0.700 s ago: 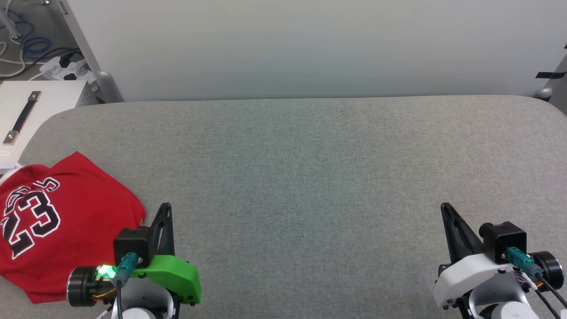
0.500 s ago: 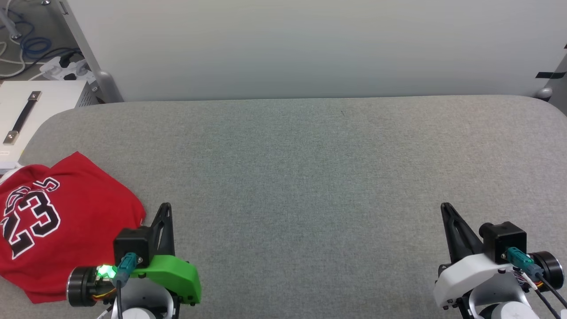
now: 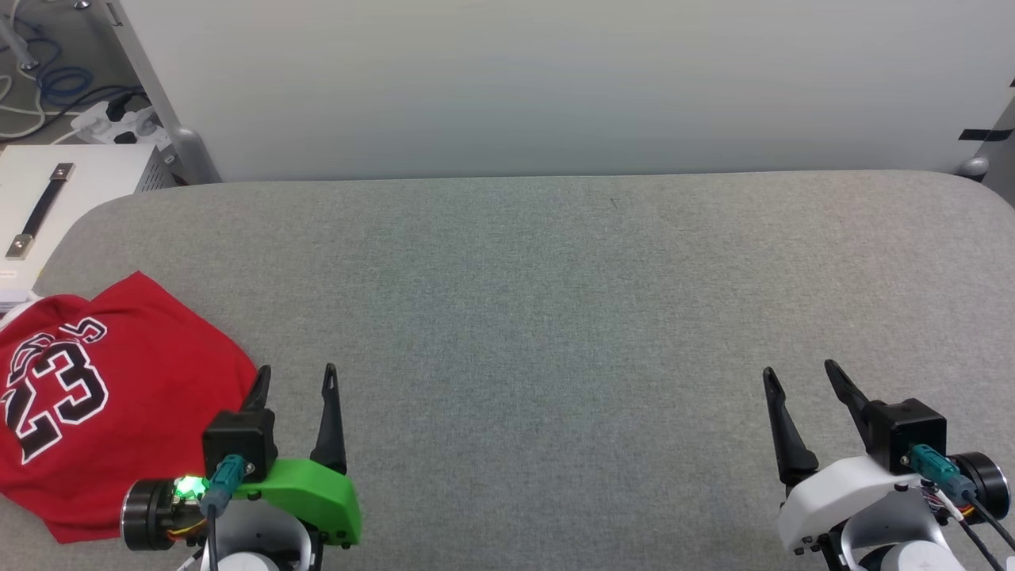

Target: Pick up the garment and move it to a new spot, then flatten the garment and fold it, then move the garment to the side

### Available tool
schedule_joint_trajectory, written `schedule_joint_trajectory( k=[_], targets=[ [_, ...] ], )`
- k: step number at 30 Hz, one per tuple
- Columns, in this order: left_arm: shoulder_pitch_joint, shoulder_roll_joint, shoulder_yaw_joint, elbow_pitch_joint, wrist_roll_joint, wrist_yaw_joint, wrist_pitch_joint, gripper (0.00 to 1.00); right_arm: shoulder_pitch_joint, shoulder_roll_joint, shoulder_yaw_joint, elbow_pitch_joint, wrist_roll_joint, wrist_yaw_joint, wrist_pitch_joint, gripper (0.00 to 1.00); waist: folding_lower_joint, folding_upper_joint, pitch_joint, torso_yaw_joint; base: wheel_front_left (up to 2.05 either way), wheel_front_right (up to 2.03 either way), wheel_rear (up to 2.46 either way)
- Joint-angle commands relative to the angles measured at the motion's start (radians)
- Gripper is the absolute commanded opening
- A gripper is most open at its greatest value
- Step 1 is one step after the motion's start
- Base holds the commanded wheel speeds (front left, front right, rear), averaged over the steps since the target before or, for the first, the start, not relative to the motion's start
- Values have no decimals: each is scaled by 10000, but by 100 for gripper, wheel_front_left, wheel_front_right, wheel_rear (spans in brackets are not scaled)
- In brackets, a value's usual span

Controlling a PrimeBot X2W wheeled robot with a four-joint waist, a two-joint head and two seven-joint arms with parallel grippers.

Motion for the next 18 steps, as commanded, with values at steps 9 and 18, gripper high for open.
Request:
schedule_joint_trajectory(
  k=[9, 18],
  targets=[
    [-105, -10, -84, 55, -232, 25, -293, 100, -121, -17, -58, 45, 256, -2, -248, 100, 0, -1, -14, 17, 0, 0, 0],
    [-149, -14, -146, 145, -397, 22, -476, 100, -160, -12, -73, -143, 444, -3, -317, 100, 0, -1, -20, 15, 0, 0, 0]
  ],
)
